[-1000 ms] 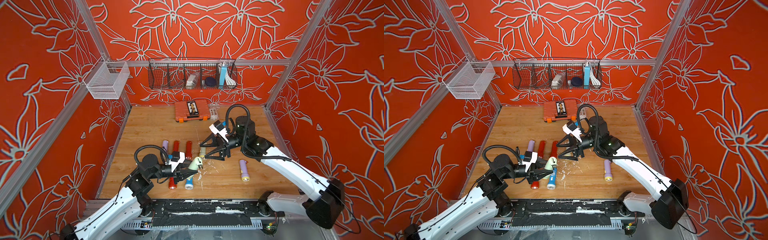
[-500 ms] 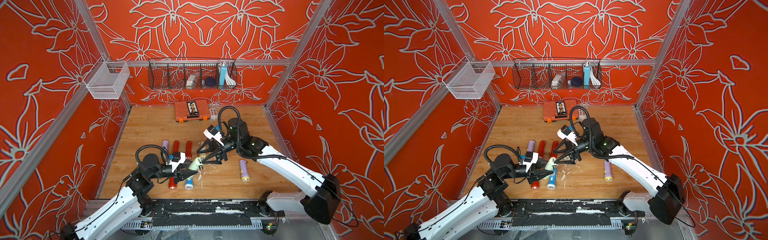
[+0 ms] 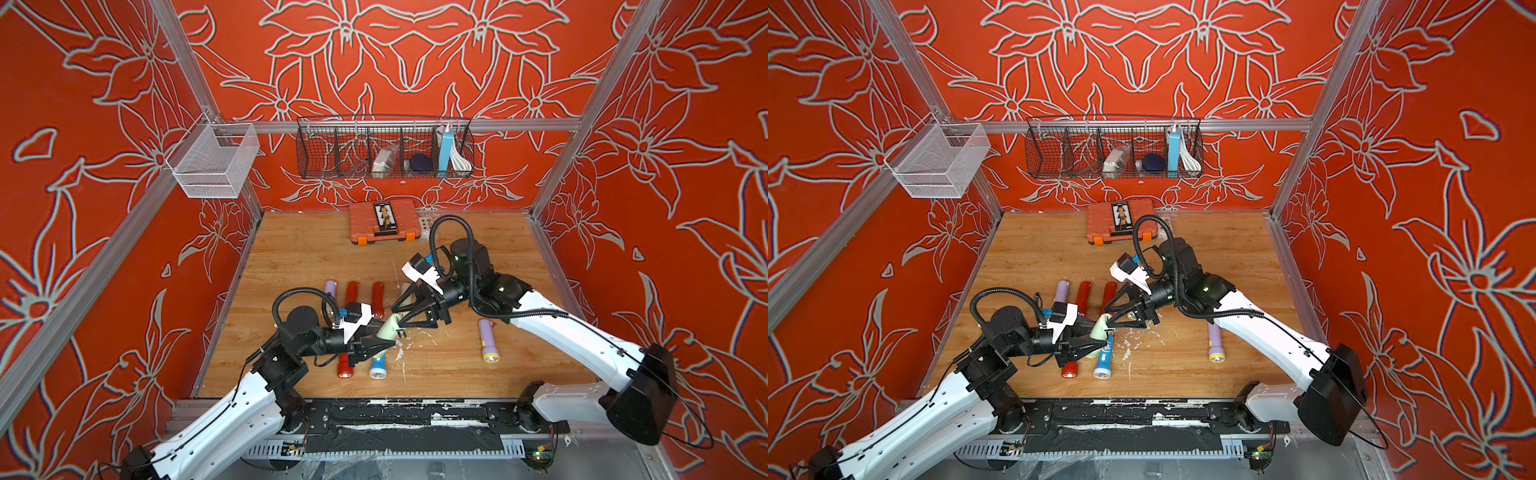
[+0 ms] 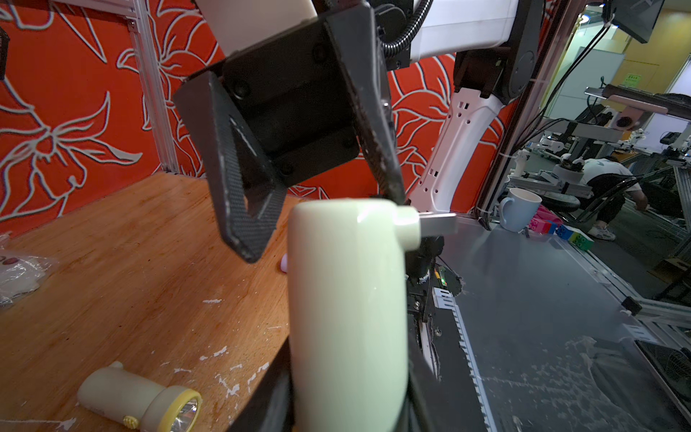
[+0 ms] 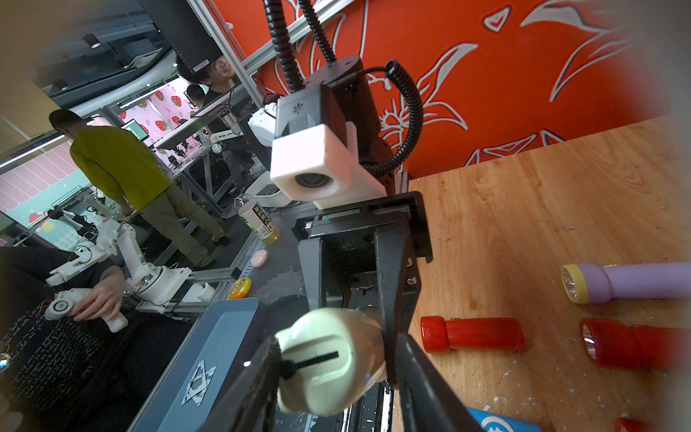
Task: Close the plug at the bottom of the flashlight
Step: Close the plug of the flashlight.
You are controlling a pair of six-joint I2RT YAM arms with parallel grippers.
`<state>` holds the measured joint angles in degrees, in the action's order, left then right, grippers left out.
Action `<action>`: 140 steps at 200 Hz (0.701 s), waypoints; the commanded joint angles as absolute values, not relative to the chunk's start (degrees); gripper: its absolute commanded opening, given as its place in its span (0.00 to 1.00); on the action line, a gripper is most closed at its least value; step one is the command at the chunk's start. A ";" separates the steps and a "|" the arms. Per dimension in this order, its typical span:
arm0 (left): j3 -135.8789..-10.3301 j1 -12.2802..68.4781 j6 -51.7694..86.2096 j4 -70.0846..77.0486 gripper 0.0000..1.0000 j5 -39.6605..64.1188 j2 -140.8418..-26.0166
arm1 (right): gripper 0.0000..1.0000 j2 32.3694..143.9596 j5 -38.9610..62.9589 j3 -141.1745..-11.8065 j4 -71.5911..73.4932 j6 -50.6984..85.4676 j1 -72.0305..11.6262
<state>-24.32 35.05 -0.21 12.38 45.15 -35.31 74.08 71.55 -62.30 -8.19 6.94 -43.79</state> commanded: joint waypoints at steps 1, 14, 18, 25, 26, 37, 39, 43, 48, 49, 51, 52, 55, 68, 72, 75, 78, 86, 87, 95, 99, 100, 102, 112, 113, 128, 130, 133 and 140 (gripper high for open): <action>-26.19 34.58 -1.10 14.88 0.00 46.41 -34.54 | 0.49 74.75 70.39 -63.24 -8.44 5.27 -44.53; -26.11 34.46 -1.07 14.97 0.00 46.41 -34.39 | 0.49 74.79 70.05 -62.90 -8.35 5.27 -44.82; -26.11 34.46 -1.06 15.02 0.00 46.41 -34.37 | 0.48 74.72 69.97 -62.78 -8.34 5.27 -44.86; -26.10 34.49 -1.05 15.10 0.00 46.47 -34.28 | 0.46 74.76 69.96 -62.55 -8.27 5.29 -45.02; -26.10 34.47 -1.05 15.11 0.00 46.48 -34.23 | 0.46 74.82 69.96 -62.52 -8.18 5.28 -45.01; -26.02 34.30 -0.97 15.55 0.00 46.65 -34.04 | 0.43 74.91 69.94 -62.11 -7.59 5.68 -45.26; -26.02 34.28 -0.92 15.62 0.00 46.66 -33.98 | 0.43 74.95 69.96 -62.07 -7.46 5.82 -45.33; -25.95 34.20 -0.86 15.85 0.00 46.74 -33.85 | 0.43 75.06 69.95 -61.93 -7.30 5.87 -45.36; -25.87 34.11 -0.64 16.27 0.00 46.95 -33.57 | 0.43 75.26 69.96 -61.75 -6.91 6.04 -45.54; -25.85 34.06 -0.63 16.39 0.00 47.03 -33.53 | 0.43 75.25 70.00 -61.72 -6.84 6.09 -45.53; -25.78 33.98 -0.55 16.65 0.00 47.24 -33.43 | 0.43 75.30 70.04 -61.64 -6.59 6.25 -45.62; -25.72 34.00 -0.50 16.76 0.00 47.31 -33.37 | 0.43 75.36 70.04 -61.58 -6.50 6.33 -45.70; -25.58 33.93 -0.34 17.17 0.00 47.55 -33.20 | 0.43 75.47 69.98 -61.46 -6.24 6.54 -45.89; -25.08 33.59 0.26 19.04 0.00 48.06 -32.41 | 0.44 76.18 70.01 -61.51 -6.09 6.59 -46.34; -25.04 33.54 0.22 19.30 0.00 48.08 -32.10 | 0.44 76.50 70.15 -61.52 -6.00 6.64 -46.52; -25.04 33.42 0.14 19.27 0.00 48.08 -31.94 | 0.44 76.75 70.20 -61.60 -5.92 6.72 -46.64; -25.06 33.41 0.05 19.18 0.00 48.01 -31.69 | 0.44 77.00 70.22 -61.68 -5.89 6.76 -46.74; -25.19 33.32 -0.30 18.92 0.00 47.99 -31.20 | 0.44 77.61 70.22 -61.94 -6.04 6.78 -47.05; -25.21 33.36 -0.32 18.91 0.00 47.99 -31.11 | 0.44 77.65 70.27 -61.95 -6.10 6.77 -47.03; -25.22 33.36 -0.35 19.13 0.00 47.82 -30.71 | 0.44 78.16 70.31 -62.14 -6.47 6.56 -47.35; -25.22 33.31 -0.31 19.31 0.00 47.81 -30.55 | 0.44 78.44 70.31 -62.22 -6.71 6.39 -47.51; -25.22 33.36 -0.33 19.37 0.00 47.81 -30.52 | 0.44 78.46 70.31 -62.22 -6.74 6.36 -47.48; -25.22 33.26 -0.35 19.48 0.00 47.81 -30.39 | 0.44 78.52 70.31 -62.23 -6.87 6.29 -47.49; -25.23 33.23 -0.10 20.13 0.00 47.81 -30.12 | 0.43 79.03 70.31 -62.15 -7.24 6.07 -47.58; -25.23 33.18 -0.05 20.17 0.00 47.77 -30.09 | 0.43 79.06 70.31 -62.15 -7.27 6.02 -47.61; -25.55 33.14 0.09 20.71 0.00 47.72 -29.97 | 0.42 79.79 70.24 -62.14 -7.47 6.06 -47.64; -25.61 33.07 0.09 20.73 0.00 47.72 -29.90 | 0.42 79.91 70.36 -62.14 -7.45 6.06 -47.70; -25.66 33.08 0.13 20.85 0.00 47.72 -29.95 | 0.41 80.05 70.43 -62.09 -7.47 6.06 -47.71; -25.83 33.03 0.18 21.20 0.00 47.72 -30.04 | 0.40 80.24 70.70 -62.05 -7.39 6.06 -47.72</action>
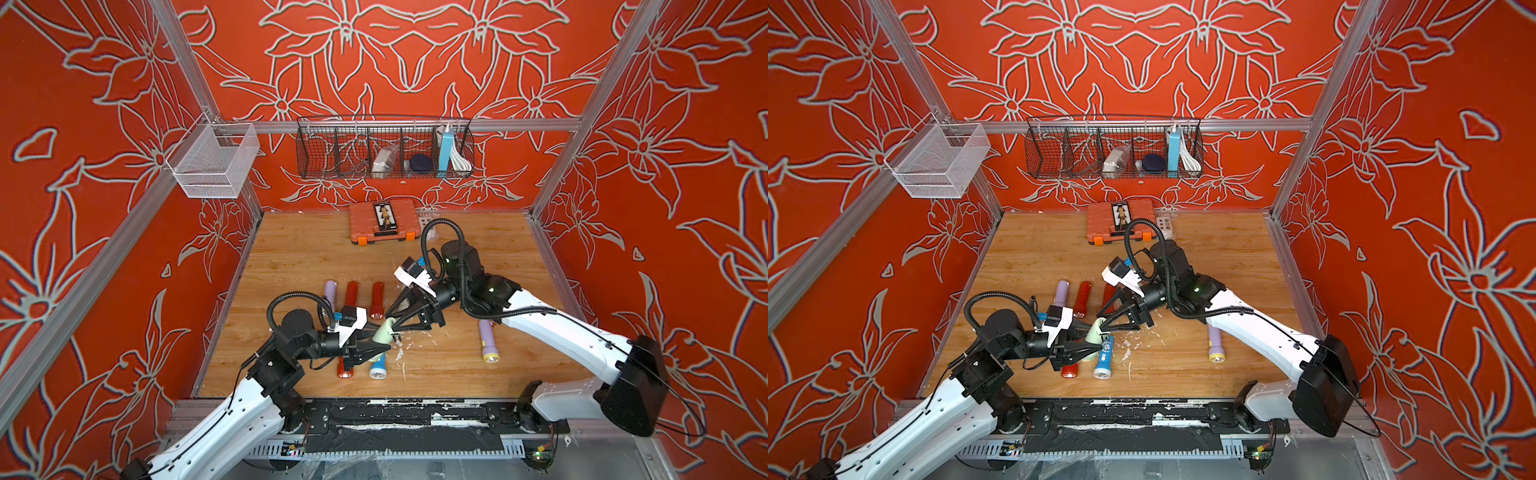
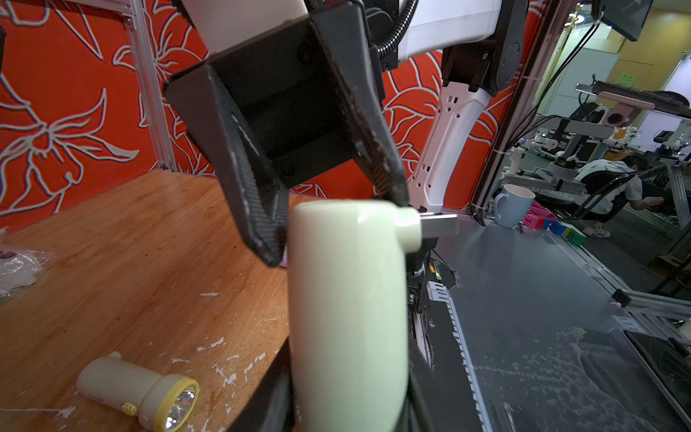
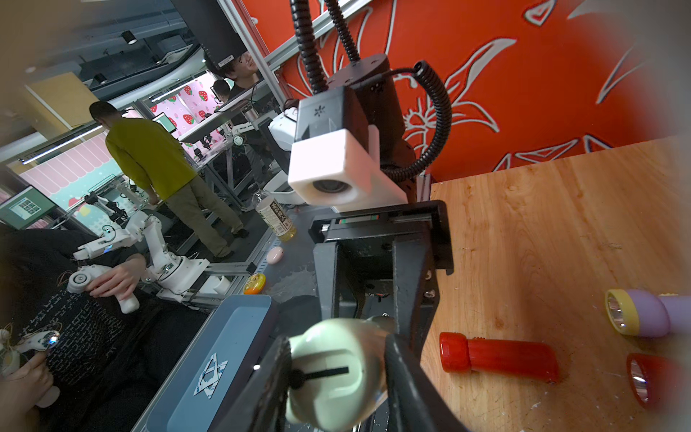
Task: Close the plug at the bottom of the flashlight
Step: Close the plug of the flashlight.
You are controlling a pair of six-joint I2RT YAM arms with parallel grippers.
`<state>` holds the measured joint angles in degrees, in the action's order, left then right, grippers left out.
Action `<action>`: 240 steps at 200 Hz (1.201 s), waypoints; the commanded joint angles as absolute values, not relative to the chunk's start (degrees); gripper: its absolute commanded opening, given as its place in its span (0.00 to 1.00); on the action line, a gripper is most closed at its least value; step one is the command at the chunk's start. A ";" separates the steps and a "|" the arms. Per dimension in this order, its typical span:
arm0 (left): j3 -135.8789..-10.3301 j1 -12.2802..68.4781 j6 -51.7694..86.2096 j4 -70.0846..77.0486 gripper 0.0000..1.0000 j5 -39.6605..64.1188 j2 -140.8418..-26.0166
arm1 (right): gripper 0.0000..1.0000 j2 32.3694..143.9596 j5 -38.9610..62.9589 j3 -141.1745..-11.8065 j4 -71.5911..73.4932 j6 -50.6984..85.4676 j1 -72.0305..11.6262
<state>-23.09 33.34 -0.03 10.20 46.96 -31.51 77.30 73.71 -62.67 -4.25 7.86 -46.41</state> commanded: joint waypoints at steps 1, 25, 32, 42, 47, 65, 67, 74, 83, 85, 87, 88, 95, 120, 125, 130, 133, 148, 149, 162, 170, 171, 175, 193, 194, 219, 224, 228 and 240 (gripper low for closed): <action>-25.88 33.04 0.22 21.28 0.00 47.72 -30.09 | 0.40 80.24 70.73 -62.01 -7.39 6.06 -47.72; -26.49 32.83 0.83 23.26 0.00 47.66 -30.90 | 0.34 80.26 70.75 -60.69 -5.70 6.77 -47.86; -26.61 32.79 1.04 23.90 0.00 47.64 -31.23 | 0.32 80.24 70.72 -60.17 -5.01 7.08 -47.85; -26.80 32.71 1.21 24.70 0.00 47.51 -31.59 | 0.29 80.33 70.91 -59.50 -4.12 7.58 -47.96; -26.89 32.64 1.23 25.06 0.00 47.23 -31.66 | 0.28 80.42 70.98 -59.15 -3.44 7.98 -47.99; -27.53 32.44 0.85 25.61 0.00 46.46 -31.65 | 0.24 80.66 71.11 -57.87 -1.22 9.21 -48.05; -27.67 32.50 0.74 25.52 0.00 46.37 -31.66 | 0.24 80.68 71.10 -57.78 -1.07 9.33 -48.03; -28.15 32.37 0.47 25.32 0.00 46.11 -31.73 | 0.22 80.77 71.10 -57.43 -0.59 9.61 -48.07; -28.46 32.35 0.12 25.49 0.00 45.90 -31.75 | 0.21 80.94 71.10 -57.02 0.14 10.02 -48.07; -28.54 32.37 0.03 25.55 0.00 45.88 -31.78 | 0.21 80.95 71.15 -56.90 0.39 10.13 -48.01; -28.62 32.35 0.01 25.57 0.00 45.81 -31.74 | 0.20 81.01 71.18 -56.81 0.65 10.31 -48.06; -28.68 32.35 0.00 25.62 0.00 45.80 -31.73 | 0.20 81.02 71.19 -56.75 0.76 10.38 -48.07; -29.05 32.33 -0.21 25.49 0.00 45.70 -31.73 | 0.19 81.04 71.10 -56.48 1.17 10.73 -48.08; -30.47 32.30 -1.80 23.97 0.00 45.79 -31.47 | 0.13 81.12 71.19 -55.91 1.73 10.74 -48.11; -30.70 32.30 -2.07 23.66 0.00 45.87 -31.39 | 0.11 81.15 71.32 -55.78 1.96 10.87 -48.09; -30.97 32.27 -2.43 23.26 0.00 45.96 -31.23 | 0.10 81.21 71.44 -55.66 2.15 10.96 -48.09; -31.13 32.26 -2.57 23.02 0.00 45.97 -31.16 | 0.10 81.21 71.45 -55.57 2.25 11.10 -48.09; -31.80 32.26 -3.16 22.27 0.00 46.10 -30.66 | 0.06 81.39 71.46 -55.16 2.87 11.41 -48.08; -31.85 32.26 -3.20 22.21 0.00 46.12 -30.67 | 0.06 81.39 71.41 -55.13 2.93 11.46 -48.08; -32.48 32.32 -3.59 21.74 0.00 46.52 -30.33 | 0.04 81.52 71.36 -54.82 3.76 11.86 -48.12; -32.90 32.27 -3.54 21.54 0.00 47.08 -30.27 | 0.03 81.71 71.20 -54.72 3.79 11.79 -48.10; -32.93 32.31 -3.53 21.54 0.00 47.14 -30.25 | 0.03 81.73 71.15 -54.74 3.78 11.78 -48.09; -33.08 32.31 -3.37 21.61 0.00 47.46 -30.25 | 0.02 81.79 70.99 -54.80 3.62 11.65 -48.14; -33.62 32.33 -2.82 21.40 0.00 49.17 -30.58 | 0.01 81.87 68.64 -56.15 -0.73 8.46 -48.06; -33.64 32.29 -2.77 21.38 0.00 49.24 -30.58 | 0.01 81.89 68.51 -56.29 -0.98 8.27 -48.03; -33.55 32.28 -2.29 20.70 0.00 51.02 -30.63 | 0.00 82.13 64.43 -60.00 -7.43 3.17 -47.29; -33.50 32.27 -2.22 20.56 0.00 51.37 -30.80 | 0.00 82.25 63.41 -61.19 -9.02 2.05 -47.05; -33.56 32.28 -2.12 20.39 0.00 51.69 -30.85 | 0.00 82.39 62.73 -62.27 -10.60 1.02 -46.83; -33.35 32.30 -2.10 19.98 0.00 52.32 -31.20 | 0.00 83.23 61.52 -66.30 -15.52 -2.08 -46.09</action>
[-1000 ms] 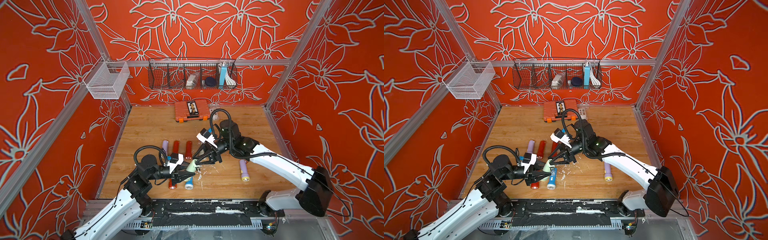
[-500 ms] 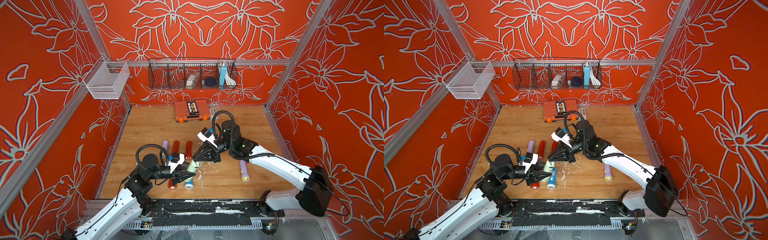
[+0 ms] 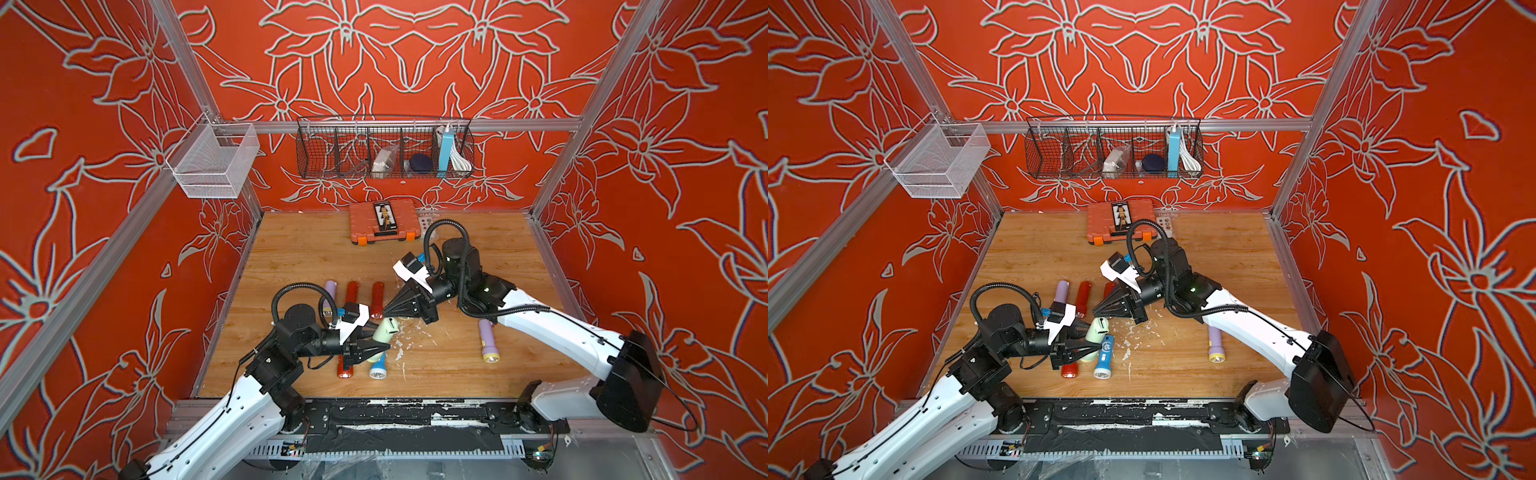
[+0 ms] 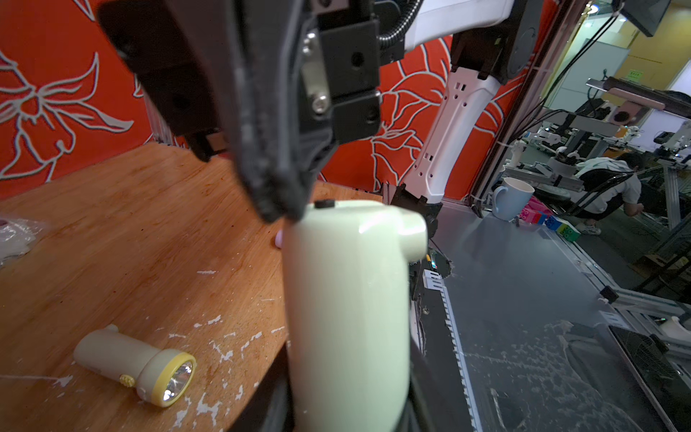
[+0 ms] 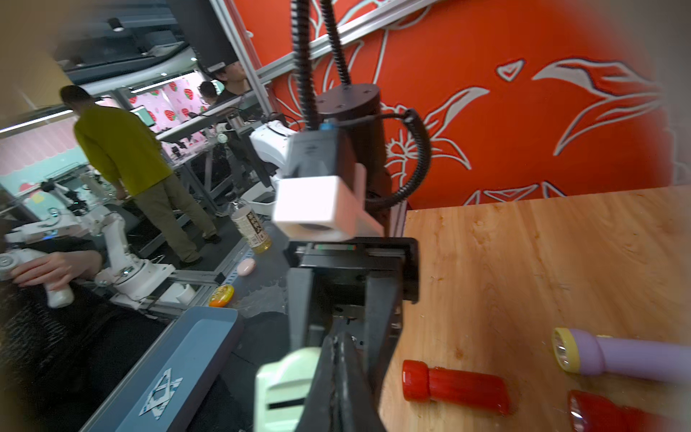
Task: Close the plug at the bottom of the flashlight
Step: Close the plug of the flashlight, then place the flashlight at the center of the board.
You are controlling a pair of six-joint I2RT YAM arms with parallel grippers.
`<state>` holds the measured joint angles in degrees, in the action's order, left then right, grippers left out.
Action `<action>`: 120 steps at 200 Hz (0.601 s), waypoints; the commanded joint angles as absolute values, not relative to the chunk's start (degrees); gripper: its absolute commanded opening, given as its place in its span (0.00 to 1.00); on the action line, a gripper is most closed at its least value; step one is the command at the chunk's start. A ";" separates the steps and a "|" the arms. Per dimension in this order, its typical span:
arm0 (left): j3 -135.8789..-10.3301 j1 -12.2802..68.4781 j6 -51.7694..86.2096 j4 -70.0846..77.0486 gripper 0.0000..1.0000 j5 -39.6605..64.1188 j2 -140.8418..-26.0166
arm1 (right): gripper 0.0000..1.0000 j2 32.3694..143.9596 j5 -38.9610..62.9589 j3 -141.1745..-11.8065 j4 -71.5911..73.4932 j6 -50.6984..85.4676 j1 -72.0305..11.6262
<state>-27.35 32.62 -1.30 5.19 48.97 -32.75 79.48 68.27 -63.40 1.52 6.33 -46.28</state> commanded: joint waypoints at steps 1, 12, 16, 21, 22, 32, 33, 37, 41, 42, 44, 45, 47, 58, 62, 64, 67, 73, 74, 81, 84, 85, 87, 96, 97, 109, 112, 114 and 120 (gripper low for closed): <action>-33.33 32.28 -2.11 19.92 0.00 52.35 -31.24 | 0.00 83.32 61.48 -66.64 -16.02 -2.27 -45.99; -33.04 32.26 -2.15 19.52 0.00 52.79 -31.70 | 0.00 84.01 60.62 -70.15 -19.72 -4.54 -45.47; -32.86 32.31 -1.96 19.62 0.00 52.98 -31.97 | 0.00 84.23 60.40 -71.30 -20.87 -5.35 -45.29; -32.66 32.29 -1.81 19.77 0.00 53.30 -32.20 | 0.00 84.48 60.10 -72.70 -22.12 -6.17 -45.20; -32.59 32.27 -1.74 19.82 0.00 53.37 -32.27 | 0.00 84.51 59.97 -72.91 -22.40 -6.38 -45.19; -32.18 32.30 -1.29 20.20 0.00 53.68 -32.81 | 0.00 85.01 59.34 -75.37 -25.01 -7.87 -44.92; -32.17 32.28 -1.26 20.25 0.00 53.73 -32.84 | 0.00 85.05 59.33 -75.57 -25.25 -8.02 -44.87; -32.01 32.27 -1.01 20.49 0.00 53.79 -33.00 | 0.00 85.17 59.26 -76.31 -26.10 -8.52 -44.71; -31.78 32.26 -0.84 20.75 0.00 53.79 -33.10 | 0.00 85.31 59.14 -76.96 -26.87 -8.96 -44.65; -31.67 32.26 -0.82 20.79 0.00 53.75 -33.12 | 0.00 85.33 59.10 -77.06 -27.01 -9.05 -44.65; -31.60 32.32 -0.73 20.84 0.00 53.71 -33.13 | 0.00 85.40 59.03 -77.27 -27.25 -9.16 -44.58; -31.58 32.29 -0.72 20.84 0.00 53.71 -33.13 | 0.00 85.42 59.00 -77.35 -27.38 -9.20 -44.57; -31.54 32.33 -0.71 20.90 0.00 53.70 -33.13 | 0.00 85.49 58.87 -77.65 -27.57 -9.15 -44.56; -31.38 32.26 -0.78 20.69 0.00 53.44 -33.23 | 0.00 85.56 58.25 -78.15 -28.19 -9.27 -44.31; -31.45 32.27 -0.90 20.55 0.00 53.39 -33.27 | 0.00 85.68 57.80 -78.23 -28.39 -9.12 -44.29; -31.44 32.30 -0.99 20.43 0.00 53.36 -33.23 | 0.00 85.69 57.45 -78.23 -28.39 -9.03 -44.25; -31.46 32.26 -1.09 20.26 0.00 53.35 -33.22 | 0.00 85.67 56.85 -78.19 -28.40 -8.72 -44.19; -31.46 32.31 -1.26 19.97 0.00 52.99 -33.22 | 0.00 85.67 55.15 -78.03 -28.29 -8.14 -44.20; -31.46 32.28 -1.33 19.87 0.00 52.91 -33.22 | 0.00 85.68 54.82 -77.99 -28.29 -8.03 -44.16; -31.46 32.32 -1.77 19.16 0.00 52.23 -33.22 | 0.01 85.60 51.93 -77.56 -27.86 -7.18 -44.08; -31.46 32.32 -1.95 18.90 0.00 51.95 -33.22 | 0.01 85.60 50.49 -77.34 -27.60 -6.61 -44.06; -31.46 32.29 -2.03 18.76 0.00 51.86 -33.22 | 0.01 85.60 49.81 -77.30 -27.47 -6.43 -44.05; -31.46 32.26 -2.20 18.56 0.00 51.57 -33.22 | 0.01 85.58 48.69 -77.16 -27.26 -5.98 -44.10; -31.39 32.26 -2.71 17.71 0.00 50.14 -33.31 | 0.01 85.57 43.24 -76.42 -26.66 -4.39 -44.07; -31.38 32.26 -2.67 17.60 0.00 49.90 -33.31 | 0.01 85.50 42.45 -76.31 -26.65 -4.26 -44.09; -31.16 32.27 -3.11 16.18 0.00 47.15 -33.31 | 0.01 85.56 33.73 -75.41 -26.18 -1.92 -44.08; -31.12 32.26 -3.23 15.79 0.00 46.26 -33.23 | 0.01 85.60 31.85 -75.19 -26.07 -1.37 -44.05; -31.05 32.26 -3.31 15.46 0.00 45.60 -33.23 | 0.01 85.54 30.57 -75.05 -26.03 -1.07 -44.08; -30.94 32.28 -3.05 14.63 0.00 43.44 -33.15 | 0.02 85.58 26.67 -74.46 -25.89 -0.13 -44.12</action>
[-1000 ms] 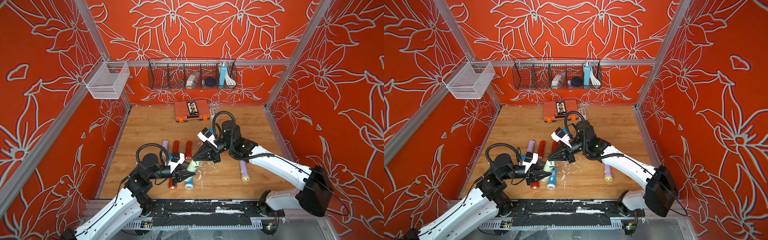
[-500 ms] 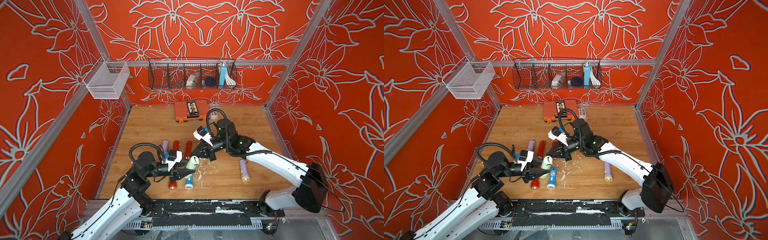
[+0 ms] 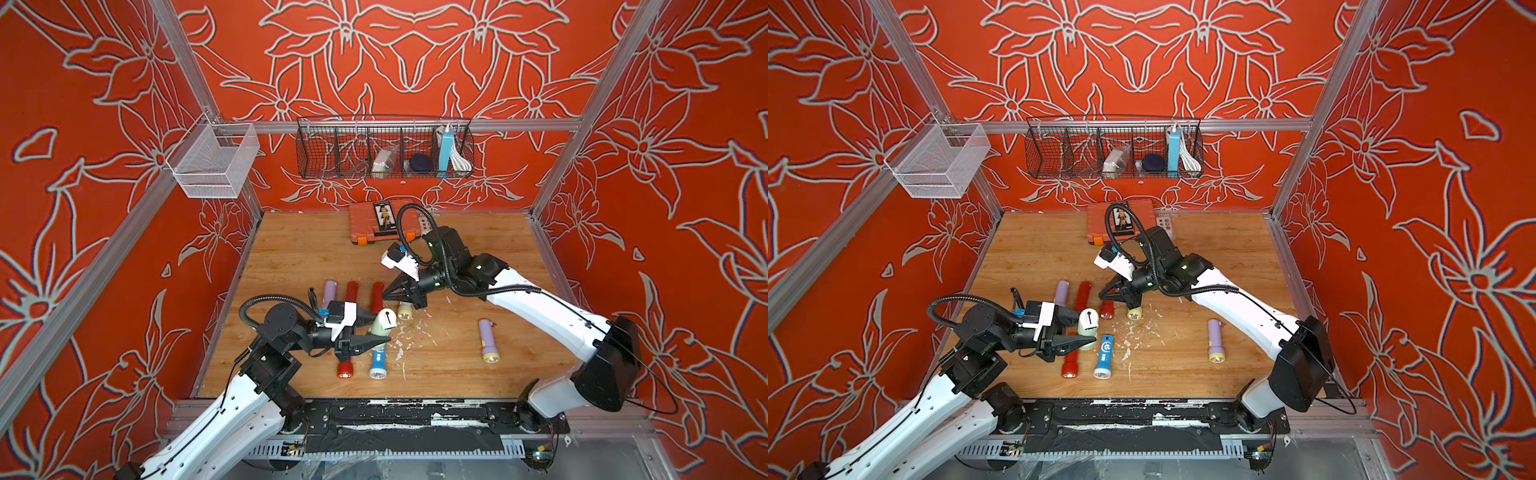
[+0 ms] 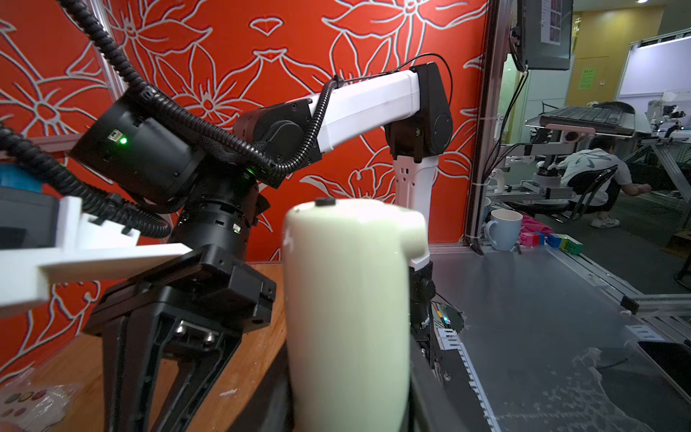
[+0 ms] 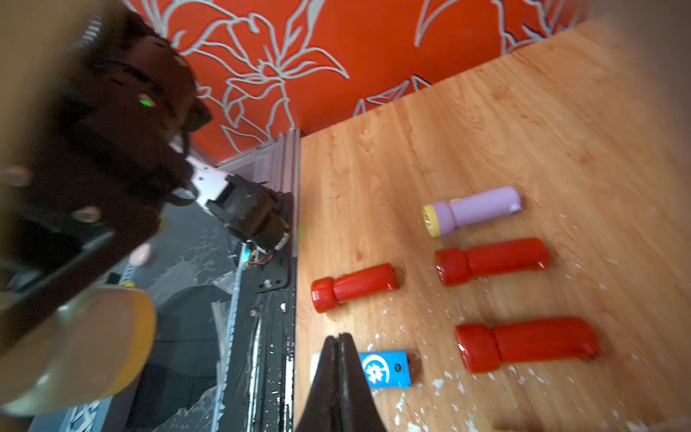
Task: Close the plug at the bottom of the flashlight
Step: Place the flashlight at the center of the board.
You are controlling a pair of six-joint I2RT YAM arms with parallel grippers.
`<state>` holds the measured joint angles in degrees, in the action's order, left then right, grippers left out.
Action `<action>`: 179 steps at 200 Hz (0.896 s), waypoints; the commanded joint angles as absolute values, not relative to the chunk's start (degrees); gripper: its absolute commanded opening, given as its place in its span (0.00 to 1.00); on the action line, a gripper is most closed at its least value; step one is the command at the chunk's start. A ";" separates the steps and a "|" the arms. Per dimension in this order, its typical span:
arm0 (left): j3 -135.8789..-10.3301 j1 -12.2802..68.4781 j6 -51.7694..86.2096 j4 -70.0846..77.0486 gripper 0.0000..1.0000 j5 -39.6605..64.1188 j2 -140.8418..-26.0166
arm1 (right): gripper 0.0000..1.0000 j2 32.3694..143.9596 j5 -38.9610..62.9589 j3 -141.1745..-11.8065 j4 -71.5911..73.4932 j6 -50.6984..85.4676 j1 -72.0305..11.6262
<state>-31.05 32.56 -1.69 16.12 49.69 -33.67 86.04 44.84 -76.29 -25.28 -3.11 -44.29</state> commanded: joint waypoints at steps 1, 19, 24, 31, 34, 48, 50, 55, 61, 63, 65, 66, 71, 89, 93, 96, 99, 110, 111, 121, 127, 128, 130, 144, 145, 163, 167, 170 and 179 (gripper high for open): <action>-30.94 32.27 -3.02 14.39 0.00 43.12 -33.10 | 0.02 85.59 26.03 -74.41 -25.87 -0.02 -44.08; -31.09 32.28 -3.04 10.29 0.00 37.23 -32.29 | 0.02 85.28 14.10 -72.67 -26.05 2.80 -44.06; -31.24 32.38 -2.28 9.09 0.00 34.91 -32.05 | 0.02 85.09 10.41 -72.25 -26.34 3.65 -44.12; -31.47 32.32 -1.79 7.12 0.00 31.98 -31.69 | 0.02 84.79 6.40 -71.55 -26.81 4.63 -44.11; -31.54 32.34 -1.62 6.45 0.00 30.78 -31.53 | 0.02 84.59 4.71 -71.21 -26.95 5.01 -44.10; -31.64 32.41 -0.15 3.72 0.00 25.79 -30.83 | 0.03 83.12 -1.83 -69.16 -27.44 6.49 -44.04; -31.68 32.36 0.18 3.35 0.00 25.23 -30.78 | 0.03 82.90 -2.68 -68.79 -27.56 6.79 -43.99; -31.85 32.34 1.12 2.26 0.00 23.42 -30.66 | 0.04 82.20 -4.59 -67.87 -27.54 7.44 -43.95; -32.19 32.36 2.59 0.76 0.00 21.36 -30.63 | 0.05 81.22 -6.30 -66.71 -27.61 8.30 -43.96; -32.35 32.39 3.13 0.30 0.00 20.77 -30.66 | 0.05 80.90 -6.74 -66.36 -27.62 8.51 -43.99; -32.52 32.36 3.68 -0.10 0.00 20.18 -30.69 | 0.06 80.45 -7.33 -66.01 -27.65 8.79 -44.02; -32.61 32.35 3.99 -0.31 0.00 19.93 -30.73 | 0.06 80.30 -7.58 -65.79 -27.62 8.96 -43.98; -33.03 32.34 5.29 -1.38 0.00 18.65 -30.90 | 0.10 79.36 -8.75 -64.81 -27.62 9.65 -44.00; -35.04 32.40 10.39 -5.90 0.00 14.61 -32.62 | 0.43 75.26 -12.17 -60.96 -27.50 12.25 -43.86; -35.54 32.50 11.88 -6.91 0.00 13.86 -33.15 | 0.48 74.32 -12.68 -60.22 -27.47 12.82 -43.86; -35.97 32.44 12.81 -7.68 0.00 13.35 -33.54 | 0.50 73.67 -13.08 -59.55 -27.49 13.17 -43.86; -36.42 32.43 13.63 -8.47 0.00 12.87 -34.05 | 0.54 72.97 -13.51 -58.94 -27.49 13.67 -43.78; -37.63 32.53 16.73 -11.05 0.00 11.89 -35.63 | 0.65 70.20 -15.07 -56.75 -27.45 15.33 -43.61; -37.76 32.57 16.85 -11.19 0.00 11.79 -35.79 | 0.65 69.99 -15.14 -56.50 -27.43 15.49 -43.60; -38.40 32.78 19.65 -12.82 0.00 11.05 -37.05 | 0.73 67.65 -16.25 -54.68 -27.67 16.95 -43.44; -38.58 32.94 21.37 -13.45 0.00 10.84 -37.69 | 0.77 66.21 -16.95 -53.63 -27.88 17.94 -43.22; -38.62 33.00 21.76 -13.53 0.00 10.82 -37.74 | 0.78 65.98 -17.04 -53.49 -27.96 18.11 -43.23; -38.68 33.03 22.34 -13.71 0.00 10.81 -37.96 | 0.79 65.45 -17.36 -53.21 -28.08 18.48 -43.19; -38.83 33.54 26.31 -14.81 0.00 10.27 -39.15 | 0.91 62.40 -18.98 -51.29 -29.01 20.40 -42.59; -38.88 33.65 26.65 -14.96 0.00 10.14 -39.26 | 0.92 62.09 -19.12 -51.18 -29.14 20.57 -42.56; -39.96 35.07 31.96 -18.18 0.00 8.16 -40.95 | 0.98 58.24 -20.81 -49.52 -30.75 22.49 -41.51; -40.20 35.50 32.85 -18.66 0.00 7.82 -41.31 | 0.98 57.40 -21.03 -49.20 -31.19 22.85 -41.28; -40.28 35.88 33.71 -19.09 0.00 7.56 -41.59 | 0.98 56.89 -21.11 -49.00 -31.55 23.18 -41.08; -40.40 37.14 36.10 -19.99 0.00 6.59 -42.36 | 0.98 54.89 -21.36 -48.25 -32.12 23.84 -40.43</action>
